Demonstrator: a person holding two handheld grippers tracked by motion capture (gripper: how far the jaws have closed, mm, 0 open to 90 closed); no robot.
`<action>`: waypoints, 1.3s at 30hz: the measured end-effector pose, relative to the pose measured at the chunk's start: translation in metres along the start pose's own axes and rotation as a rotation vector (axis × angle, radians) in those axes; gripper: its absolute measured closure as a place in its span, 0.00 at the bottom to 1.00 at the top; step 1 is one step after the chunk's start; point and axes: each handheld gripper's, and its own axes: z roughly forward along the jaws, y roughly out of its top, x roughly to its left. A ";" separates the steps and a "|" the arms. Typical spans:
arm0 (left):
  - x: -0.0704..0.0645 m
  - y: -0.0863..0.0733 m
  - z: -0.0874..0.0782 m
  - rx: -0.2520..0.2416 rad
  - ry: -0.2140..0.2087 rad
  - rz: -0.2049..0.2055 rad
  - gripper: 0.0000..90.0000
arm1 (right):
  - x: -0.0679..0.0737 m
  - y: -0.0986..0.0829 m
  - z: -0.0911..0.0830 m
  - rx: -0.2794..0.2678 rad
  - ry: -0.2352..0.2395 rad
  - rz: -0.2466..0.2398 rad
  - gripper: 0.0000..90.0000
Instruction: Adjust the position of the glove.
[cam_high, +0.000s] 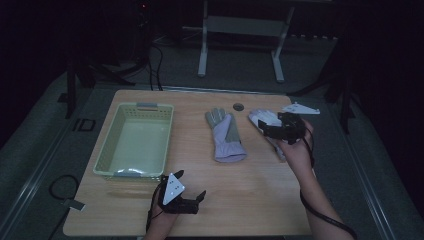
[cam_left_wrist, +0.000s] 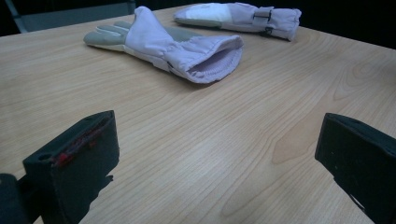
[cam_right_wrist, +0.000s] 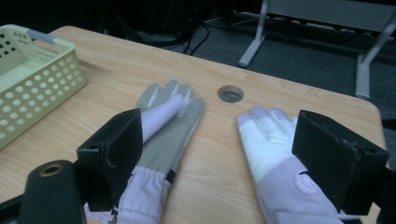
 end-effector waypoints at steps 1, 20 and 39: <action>0.000 0.000 0.000 0.000 0.000 -0.001 0.00 | 0.003 0.001 0.003 0.005 0.011 -0.003 0.20; 0.000 0.000 0.001 0.004 -0.011 0.002 0.00 | 0.049 -0.008 0.090 0.209 0.103 -0.117 0.52; 0.001 0.000 0.001 0.008 -0.020 -0.007 0.00 | 0.049 -0.038 0.153 0.356 0.069 -0.134 0.54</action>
